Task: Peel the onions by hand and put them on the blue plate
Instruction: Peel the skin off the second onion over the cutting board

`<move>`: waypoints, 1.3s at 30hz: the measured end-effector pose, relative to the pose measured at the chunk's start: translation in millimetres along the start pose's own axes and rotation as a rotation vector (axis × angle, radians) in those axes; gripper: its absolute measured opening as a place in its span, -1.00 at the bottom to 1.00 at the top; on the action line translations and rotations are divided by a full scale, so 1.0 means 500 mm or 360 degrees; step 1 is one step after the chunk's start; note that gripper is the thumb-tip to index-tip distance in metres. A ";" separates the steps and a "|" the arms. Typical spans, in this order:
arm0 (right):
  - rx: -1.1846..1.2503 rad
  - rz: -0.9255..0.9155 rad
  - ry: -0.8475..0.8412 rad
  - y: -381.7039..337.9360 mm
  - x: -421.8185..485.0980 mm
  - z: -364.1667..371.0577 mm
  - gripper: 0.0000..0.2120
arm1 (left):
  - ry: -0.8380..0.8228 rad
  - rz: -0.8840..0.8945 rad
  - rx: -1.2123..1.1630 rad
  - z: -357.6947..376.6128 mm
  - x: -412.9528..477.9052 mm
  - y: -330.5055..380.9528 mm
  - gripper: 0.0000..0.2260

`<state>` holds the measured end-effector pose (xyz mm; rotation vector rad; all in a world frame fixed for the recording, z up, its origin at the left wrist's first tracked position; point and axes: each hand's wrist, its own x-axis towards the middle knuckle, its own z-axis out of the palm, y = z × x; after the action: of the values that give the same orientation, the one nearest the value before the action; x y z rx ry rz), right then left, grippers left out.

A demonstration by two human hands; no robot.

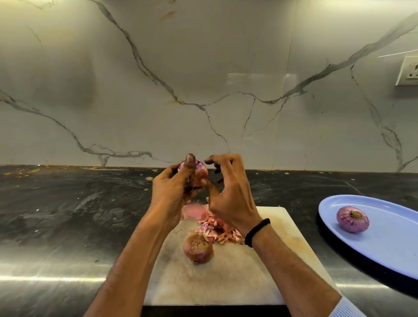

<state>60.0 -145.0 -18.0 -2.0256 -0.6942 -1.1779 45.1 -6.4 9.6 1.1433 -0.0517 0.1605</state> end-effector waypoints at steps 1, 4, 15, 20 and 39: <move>-0.0027 -0.0033 -0.0030 0.000 -0.001 0.000 -0.62 | -0.0016 0.0004 0.0016 0.000 -0.001 0.000 -0.52; -0.0075 -0.0061 -0.0061 0.000 -0.003 0.000 -0.64 | -0.0020 0.0021 0.0067 0.001 -0.005 0.000 -0.53; 0.0000 -0.0115 -0.0052 0.011 -0.004 0.004 -0.69 | 0.0063 0.0055 0.0094 -0.003 -0.001 -0.001 -0.49; -0.0034 -0.0153 -0.0041 0.012 0.000 0.000 -0.75 | 0.0064 0.0067 0.0058 0.001 -0.003 -0.001 -0.53; 0.0130 0.0008 0.0004 0.006 -0.002 0.008 -0.66 | -0.0005 -0.0094 -0.0235 0.009 -0.012 0.011 -0.66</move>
<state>63.8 -144.2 -21.1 -1.9568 -0.7242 -1.1307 38.7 -8.9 15.8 0.9968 -0.0318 0.1005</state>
